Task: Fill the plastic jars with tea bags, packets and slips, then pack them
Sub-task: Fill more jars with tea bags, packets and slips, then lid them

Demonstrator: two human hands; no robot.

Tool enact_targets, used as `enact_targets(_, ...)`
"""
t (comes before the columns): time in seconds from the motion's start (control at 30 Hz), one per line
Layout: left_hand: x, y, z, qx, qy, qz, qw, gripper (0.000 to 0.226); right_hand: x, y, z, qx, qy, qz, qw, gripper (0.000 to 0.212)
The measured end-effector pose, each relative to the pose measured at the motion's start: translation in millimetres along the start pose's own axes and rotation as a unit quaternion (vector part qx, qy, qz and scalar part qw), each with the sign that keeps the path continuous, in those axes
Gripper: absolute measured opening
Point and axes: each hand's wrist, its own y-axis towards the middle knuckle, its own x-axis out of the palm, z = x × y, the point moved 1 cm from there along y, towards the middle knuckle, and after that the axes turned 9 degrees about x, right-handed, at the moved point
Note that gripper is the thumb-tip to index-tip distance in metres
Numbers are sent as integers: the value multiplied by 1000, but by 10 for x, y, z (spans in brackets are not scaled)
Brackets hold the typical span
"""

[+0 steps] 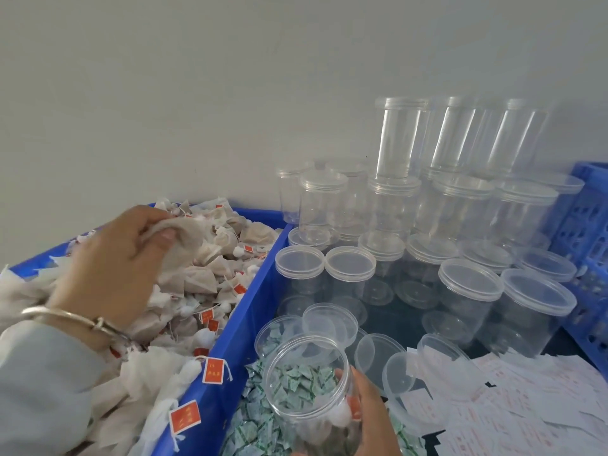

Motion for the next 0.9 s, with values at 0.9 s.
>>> enact_targets(0.9, 520, -133, 68, 60, 277, -236, 930, 56, 175, -416, -58, -339, -88, -67, 934, 101)
